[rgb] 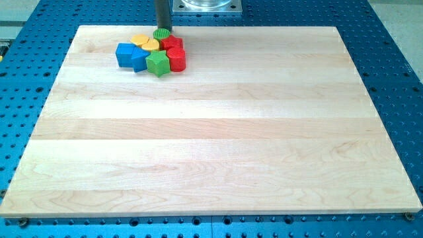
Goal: Push the yellow blocks into the green star
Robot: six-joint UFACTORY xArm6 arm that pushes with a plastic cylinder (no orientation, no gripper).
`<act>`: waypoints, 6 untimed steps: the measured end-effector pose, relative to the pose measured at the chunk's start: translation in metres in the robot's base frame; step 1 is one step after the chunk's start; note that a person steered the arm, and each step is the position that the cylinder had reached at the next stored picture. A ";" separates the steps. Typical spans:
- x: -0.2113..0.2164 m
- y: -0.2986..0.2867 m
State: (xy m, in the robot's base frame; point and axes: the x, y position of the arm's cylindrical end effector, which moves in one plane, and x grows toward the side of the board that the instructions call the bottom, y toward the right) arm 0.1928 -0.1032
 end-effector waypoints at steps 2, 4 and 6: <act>0.036 0.008; 0.019 -0.051; 0.092 -0.026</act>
